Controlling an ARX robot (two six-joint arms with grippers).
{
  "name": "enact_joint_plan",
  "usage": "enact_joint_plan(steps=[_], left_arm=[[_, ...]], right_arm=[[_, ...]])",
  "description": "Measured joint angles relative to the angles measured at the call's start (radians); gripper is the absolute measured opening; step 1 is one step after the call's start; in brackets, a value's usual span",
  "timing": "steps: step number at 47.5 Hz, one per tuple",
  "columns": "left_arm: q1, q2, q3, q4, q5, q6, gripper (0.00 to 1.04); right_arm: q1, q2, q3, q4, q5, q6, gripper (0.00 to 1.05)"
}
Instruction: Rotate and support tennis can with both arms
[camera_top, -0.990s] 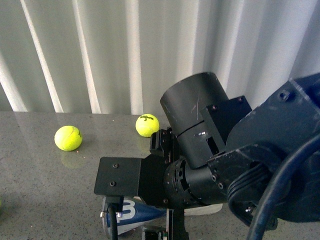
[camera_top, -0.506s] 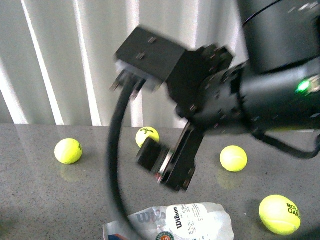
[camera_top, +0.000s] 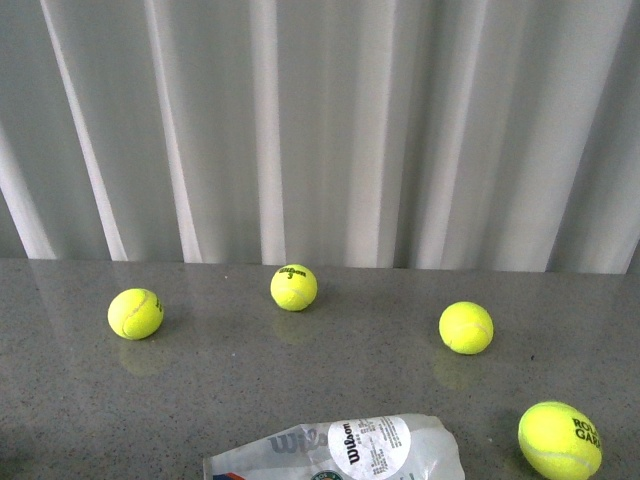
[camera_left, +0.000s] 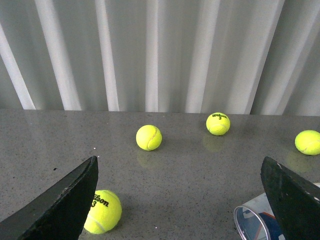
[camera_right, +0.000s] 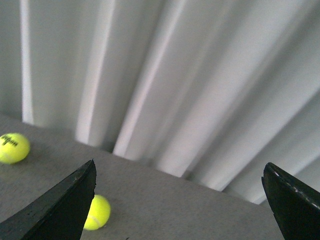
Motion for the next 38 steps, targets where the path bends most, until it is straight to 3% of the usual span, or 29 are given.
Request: enact_joint_plan(steps=[5, 9, 12, 19, 24, 26, 29, 38], left_arm=[[0.000, 0.000, 0.000, 0.000, 0.000, 0.000, 0.98], [0.000, 0.000, 0.000, 0.000, 0.000, 0.000, 0.98], [0.000, 0.000, 0.000, 0.000, 0.000, 0.000, 0.98], [0.000, 0.000, 0.000, 0.000, 0.000, 0.000, 0.98], [0.000, 0.000, 0.000, 0.000, 0.000, 0.000, 0.98], [0.000, 0.000, 0.000, 0.000, 0.000, 0.000, 0.98], [0.000, 0.000, 0.000, 0.000, 0.000, 0.000, 0.98], [0.000, 0.000, 0.000, 0.000, 0.000, 0.000, 0.98]], right_arm=[[-0.116, -0.119, -0.038, 0.017, -0.019, 0.064, 0.97], [-0.205, -0.214, -0.101, -0.056, -0.156, 0.223, 0.79], [-0.224, -0.256, -0.162, -0.050, -0.169, 0.274, 0.70], [-0.216, -0.333, -0.300, 0.002, -0.160, 0.329, 0.47], [-0.193, -0.400, -0.417, 0.039, -0.140, 0.343, 0.23], [-0.188, -0.414, -0.437, 0.045, -0.135, 0.344, 0.17], [-0.144, -0.449, -0.480, 0.054, -0.064, 0.346, 0.05], [-0.108, -0.535, -0.577, 0.062, -0.056, 0.348, 0.03]])
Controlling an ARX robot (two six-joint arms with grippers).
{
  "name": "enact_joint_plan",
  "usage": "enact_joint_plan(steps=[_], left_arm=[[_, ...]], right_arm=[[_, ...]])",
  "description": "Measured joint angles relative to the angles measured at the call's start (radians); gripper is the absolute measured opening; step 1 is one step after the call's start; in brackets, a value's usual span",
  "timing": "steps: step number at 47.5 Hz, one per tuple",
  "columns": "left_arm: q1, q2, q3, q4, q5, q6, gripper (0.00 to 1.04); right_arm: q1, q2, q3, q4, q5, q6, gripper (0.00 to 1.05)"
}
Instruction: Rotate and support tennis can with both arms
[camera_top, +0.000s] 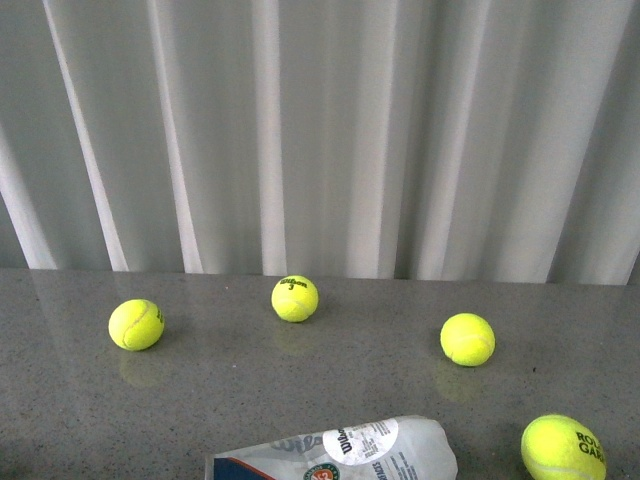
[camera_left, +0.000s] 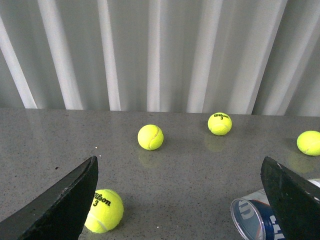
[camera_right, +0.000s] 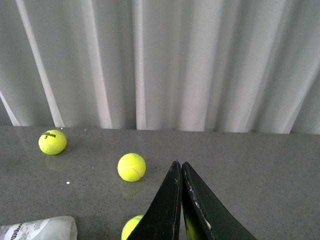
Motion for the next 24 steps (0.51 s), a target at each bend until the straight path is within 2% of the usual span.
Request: enact_joint_plan(steps=[24], left_arm=[[0.000, 0.000, 0.000, 0.000, 0.001, 0.000, 0.98]], right_arm=[[0.000, -0.187, -0.118, -0.065, 0.000, 0.001, 0.03]])
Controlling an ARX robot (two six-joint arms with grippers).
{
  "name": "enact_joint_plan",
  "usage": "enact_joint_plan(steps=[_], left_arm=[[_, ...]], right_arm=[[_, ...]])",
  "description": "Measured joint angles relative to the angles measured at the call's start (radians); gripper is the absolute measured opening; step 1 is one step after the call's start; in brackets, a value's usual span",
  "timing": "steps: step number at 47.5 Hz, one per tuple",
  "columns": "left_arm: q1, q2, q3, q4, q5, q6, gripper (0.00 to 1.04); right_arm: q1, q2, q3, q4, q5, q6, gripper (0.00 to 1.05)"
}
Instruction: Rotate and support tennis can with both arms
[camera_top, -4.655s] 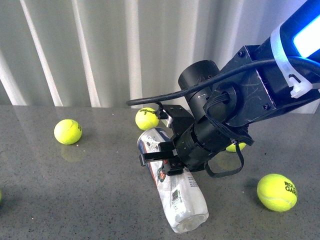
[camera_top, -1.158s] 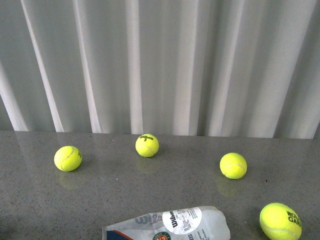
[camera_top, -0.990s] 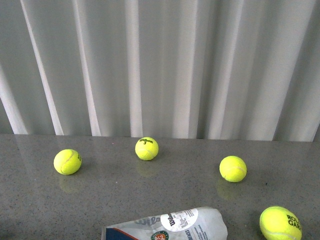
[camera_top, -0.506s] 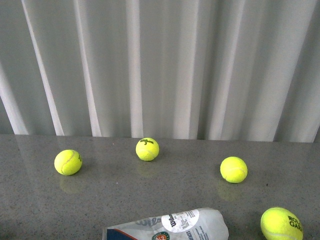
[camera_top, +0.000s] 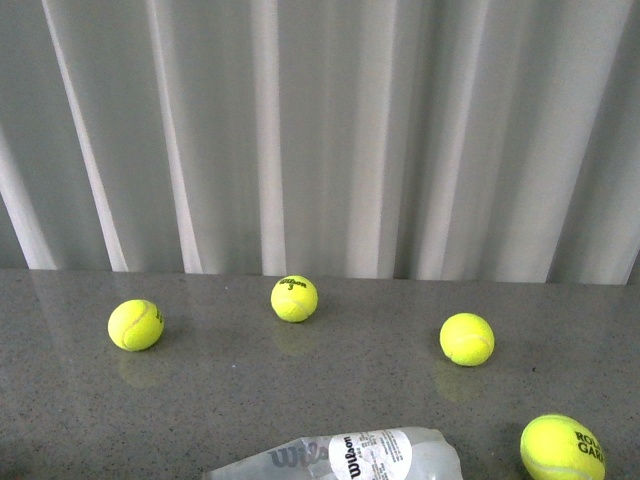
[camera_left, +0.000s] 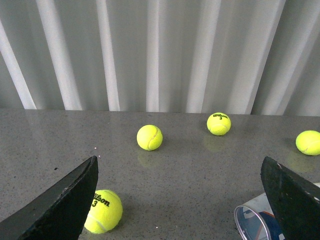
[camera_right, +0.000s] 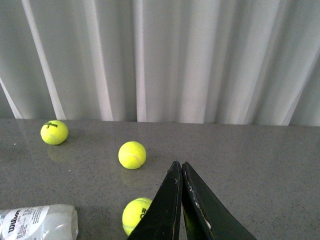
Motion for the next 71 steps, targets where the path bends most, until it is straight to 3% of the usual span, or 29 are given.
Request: enact_joint_plan(steps=[40, 46, 59, 71], left_arm=[[0.000, 0.000, 0.000, 0.000, 0.000, 0.000, 0.98], [0.000, 0.000, 0.000, 0.000, 0.000, 0.000, 0.98], [0.000, -0.001, 0.000, 0.000, 0.000, 0.000, 0.98], [0.000, -0.001, 0.000, 0.000, 0.000, 0.000, 0.98]], right_arm=[[0.000, -0.277, -0.069, -0.194, 0.000, 0.001, 0.03], [0.000, -0.420, -0.068, -0.366, 0.000, 0.001, 0.03], [0.000, -0.447, -0.068, -0.373, 0.000, 0.001, 0.04], [0.000, -0.448, -0.068, -0.373, 0.000, 0.001, 0.47]])
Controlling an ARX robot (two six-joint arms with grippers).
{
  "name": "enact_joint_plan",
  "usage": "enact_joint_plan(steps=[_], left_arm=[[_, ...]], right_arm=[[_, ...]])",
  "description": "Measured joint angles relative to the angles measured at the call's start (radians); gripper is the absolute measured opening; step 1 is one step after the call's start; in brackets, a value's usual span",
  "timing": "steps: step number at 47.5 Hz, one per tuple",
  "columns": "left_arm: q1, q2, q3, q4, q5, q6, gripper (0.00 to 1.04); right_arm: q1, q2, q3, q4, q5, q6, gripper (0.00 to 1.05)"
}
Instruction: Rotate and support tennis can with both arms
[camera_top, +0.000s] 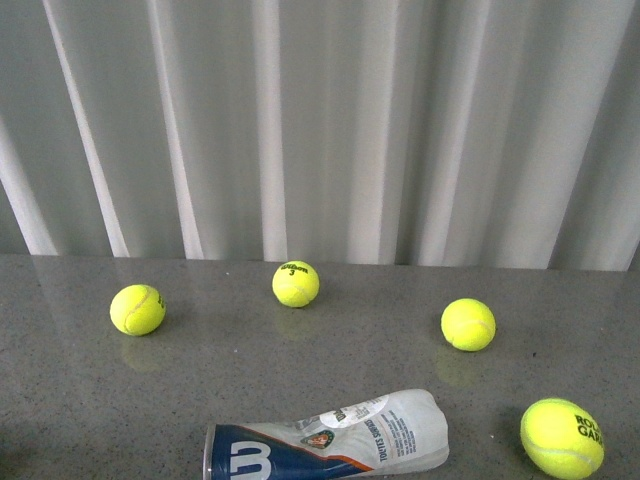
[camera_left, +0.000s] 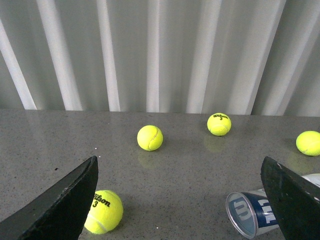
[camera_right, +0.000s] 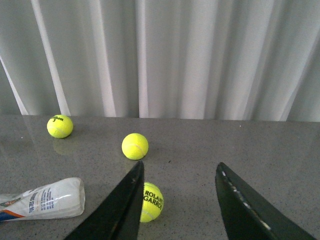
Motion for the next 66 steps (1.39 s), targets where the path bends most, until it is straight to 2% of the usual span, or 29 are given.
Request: enact_joint_plan(steps=[1, 8, 14, 19, 22, 26, 30, 34, 41, 45, 55, 66], left_arm=[[0.000, 0.000, 0.000, 0.000, 0.000, 0.000, 0.98], [0.000, 0.000, 0.000, 0.000, 0.000, 0.000, 0.98], [0.006, 0.010, 0.005, -0.013, 0.018, -0.009, 0.98], [0.063, 0.177, 0.129, -0.300, 0.193, -0.073, 0.98], [0.060, 0.286, 0.194, -0.365, 0.207, -0.110, 0.98], [0.023, 0.433, 0.276, -0.286, 0.201, -0.145, 0.98], [-0.051, 0.599, 0.380, -0.147, 0.159, -0.151, 0.98], [-0.137, 0.843, 0.531, -0.019, 0.179, -0.182, 0.98], [-0.285, 1.364, 0.792, -0.013, 0.292, -0.294, 0.98], [-0.330, 1.492, 0.829, 0.008, 0.322, -0.361, 0.98], [-0.393, 1.659, 0.825, 0.116, 0.344, -0.517, 0.98], [-0.374, 1.730, 0.764, 0.171, 0.314, -0.558, 0.98]], right_arm=[[0.000, 0.000, 0.000, 0.000, 0.000, 0.000, 0.48], [0.000, 0.000, 0.000, 0.000, 0.000, 0.000, 0.82], [0.000, 0.000, 0.000, 0.000, 0.000, 0.000, 1.00], [0.000, 0.000, 0.000, 0.000, 0.000, 0.000, 0.97], [0.000, 0.000, 0.000, 0.000, -0.002, 0.000, 0.98], [0.001, 0.000, 0.000, 0.000, 0.000, 0.001, 0.98], [0.001, 0.000, 0.000, 0.000, 0.000, 0.000, 0.98], [0.001, 0.000, 0.000, 0.000, 0.000, 0.001, 0.98], [0.001, 0.000, 0.000, 0.000, 0.000, 0.001, 0.98], [0.001, 0.000, 0.000, 0.000, 0.000, 0.000, 0.98], [0.001, 0.000, 0.000, 0.000, 0.000, 0.001, 0.98], [0.001, 0.000, 0.000, 0.000, 0.000, 0.000, 0.98]])
